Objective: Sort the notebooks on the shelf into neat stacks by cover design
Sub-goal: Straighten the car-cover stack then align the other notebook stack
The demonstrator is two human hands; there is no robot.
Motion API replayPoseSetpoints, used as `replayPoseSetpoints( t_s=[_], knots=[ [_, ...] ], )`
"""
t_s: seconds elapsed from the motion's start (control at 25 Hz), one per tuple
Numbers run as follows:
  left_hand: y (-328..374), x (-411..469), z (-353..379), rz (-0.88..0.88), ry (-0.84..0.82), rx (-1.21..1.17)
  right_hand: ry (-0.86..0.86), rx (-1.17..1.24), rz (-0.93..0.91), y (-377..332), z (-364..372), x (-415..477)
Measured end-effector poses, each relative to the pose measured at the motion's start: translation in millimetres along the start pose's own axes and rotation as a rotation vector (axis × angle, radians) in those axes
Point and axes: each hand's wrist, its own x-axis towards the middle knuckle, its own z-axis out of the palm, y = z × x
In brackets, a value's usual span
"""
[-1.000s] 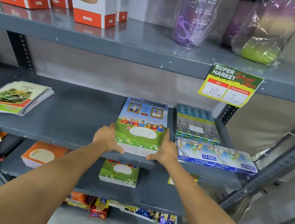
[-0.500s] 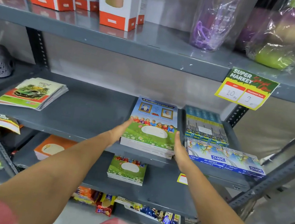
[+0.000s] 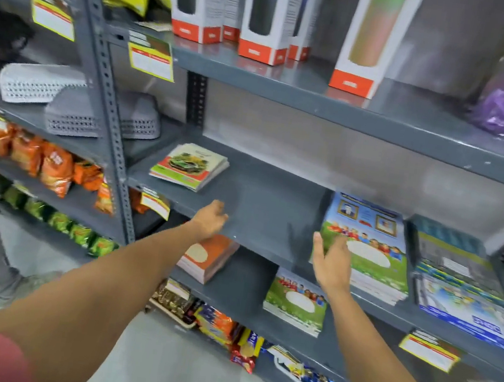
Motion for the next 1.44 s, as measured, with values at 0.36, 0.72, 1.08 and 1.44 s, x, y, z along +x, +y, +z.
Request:
replayPoseSetpoints(
  t_s=[0.36,0.72,1.08,1.44],
  knots=[
    [-35,93,-112,0.048,0.054,0.629,-0.221,0.115,-0.166,-147,118,50],
    [-80,166,-150,-0.136,-0.014,0.92,-0.4,0.011,-0.087,-227,203,100],
    [-97,213,-169,-0.044,-0.203,0.618,-0.507,0.107,0.103,-249,257,117],
    [-97,226,-191,0.17,-0.124,0.703,-0.59,-0.065,-0.032,-254,242,129]
  ],
)
